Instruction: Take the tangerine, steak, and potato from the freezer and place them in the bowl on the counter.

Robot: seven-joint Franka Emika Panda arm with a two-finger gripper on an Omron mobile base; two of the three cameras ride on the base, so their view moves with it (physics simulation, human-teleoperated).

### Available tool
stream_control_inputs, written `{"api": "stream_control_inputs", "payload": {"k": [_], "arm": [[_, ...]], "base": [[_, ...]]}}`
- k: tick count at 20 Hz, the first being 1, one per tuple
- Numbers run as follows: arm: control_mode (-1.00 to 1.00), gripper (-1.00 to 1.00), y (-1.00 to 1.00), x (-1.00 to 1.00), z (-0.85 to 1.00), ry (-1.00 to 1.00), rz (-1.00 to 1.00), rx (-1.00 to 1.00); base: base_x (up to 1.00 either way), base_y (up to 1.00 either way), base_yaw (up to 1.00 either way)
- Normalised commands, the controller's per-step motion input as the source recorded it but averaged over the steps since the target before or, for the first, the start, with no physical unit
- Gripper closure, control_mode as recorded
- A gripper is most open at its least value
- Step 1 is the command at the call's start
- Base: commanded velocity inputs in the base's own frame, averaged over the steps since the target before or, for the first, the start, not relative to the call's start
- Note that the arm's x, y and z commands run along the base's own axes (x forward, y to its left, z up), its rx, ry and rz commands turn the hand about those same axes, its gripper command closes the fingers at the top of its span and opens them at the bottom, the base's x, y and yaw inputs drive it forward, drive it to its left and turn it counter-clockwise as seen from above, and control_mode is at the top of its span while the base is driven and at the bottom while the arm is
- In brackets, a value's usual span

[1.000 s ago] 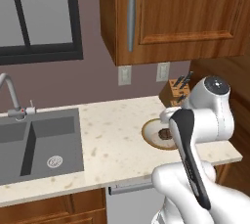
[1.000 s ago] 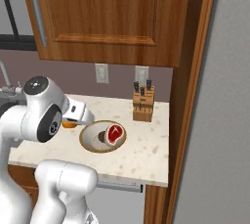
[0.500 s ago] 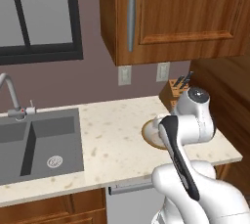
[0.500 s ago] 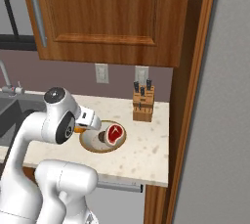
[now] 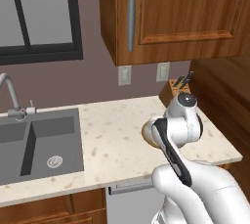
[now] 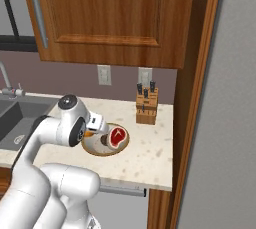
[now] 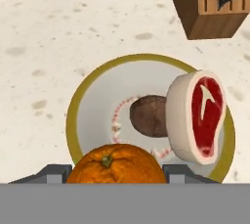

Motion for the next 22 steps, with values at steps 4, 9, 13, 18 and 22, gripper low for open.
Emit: {"api": "stream_control_inputs", "payload": {"k": [4, 9, 13, 18, 22], "arm": [[-1.0, 1.0, 0.0, 0.54, -0.34, 0.08, 0.0, 0.0], [-1.0, 1.0, 0.03, 0.41, -0.36, 0.11, 0.0, 0.0], [-1.0, 1.0, 0.01, 0.25, -0.42, 0.04, 0.0, 0.0], [-1.0, 1.0, 0.0, 0.08, -0.35, 0.0, 0.0, 0.0], [-1.0, 1.0, 0.06, 0.0, -0.36, -0.01, 0.0, 0.0]], "base": [[0.0, 0.0, 0.0], [0.0, 0.0, 0.0], [0.0, 0.0, 0.0], [0.0, 0.0, 0.0], [0.0, 0.0, 0.0]]}}
